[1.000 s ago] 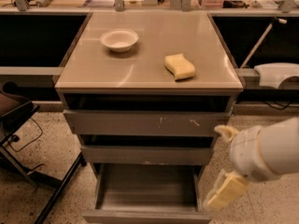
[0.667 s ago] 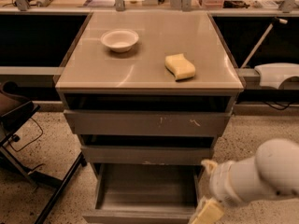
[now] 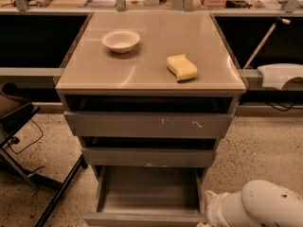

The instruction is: Close bottom drawer

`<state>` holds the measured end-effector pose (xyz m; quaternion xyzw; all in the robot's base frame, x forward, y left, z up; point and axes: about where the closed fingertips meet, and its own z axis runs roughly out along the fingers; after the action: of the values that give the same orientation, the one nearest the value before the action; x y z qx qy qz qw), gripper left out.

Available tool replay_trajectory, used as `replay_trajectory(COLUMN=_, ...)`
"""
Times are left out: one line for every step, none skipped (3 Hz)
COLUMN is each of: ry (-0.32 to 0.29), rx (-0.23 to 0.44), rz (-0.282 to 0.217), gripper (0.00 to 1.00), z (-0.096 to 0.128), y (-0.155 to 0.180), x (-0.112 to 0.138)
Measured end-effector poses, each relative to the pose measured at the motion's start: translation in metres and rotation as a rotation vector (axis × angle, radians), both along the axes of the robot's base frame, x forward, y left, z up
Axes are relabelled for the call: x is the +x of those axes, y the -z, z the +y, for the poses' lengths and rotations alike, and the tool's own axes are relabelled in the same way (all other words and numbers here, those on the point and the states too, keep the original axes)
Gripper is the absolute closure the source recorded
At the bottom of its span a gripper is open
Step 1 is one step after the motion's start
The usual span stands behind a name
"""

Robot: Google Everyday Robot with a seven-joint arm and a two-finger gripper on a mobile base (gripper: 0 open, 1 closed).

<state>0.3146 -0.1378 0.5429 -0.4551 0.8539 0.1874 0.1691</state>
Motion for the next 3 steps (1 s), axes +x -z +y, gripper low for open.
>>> replay_trajectory(ry=0.018, rx=0.017, rz=-0.002, gripper=0.00, z=0.000, y=0.019, x=0.000)
replay_trajectory(ry=0.049, rx=0.021, rz=0.069, gripper=0.00, z=-0.001, y=0.087, x=-0.023)
replay_trajectory(ry=0.090, rx=0.004, rz=0.128, gripper=0.00, z=-0.005, y=0.166, x=-0.034)
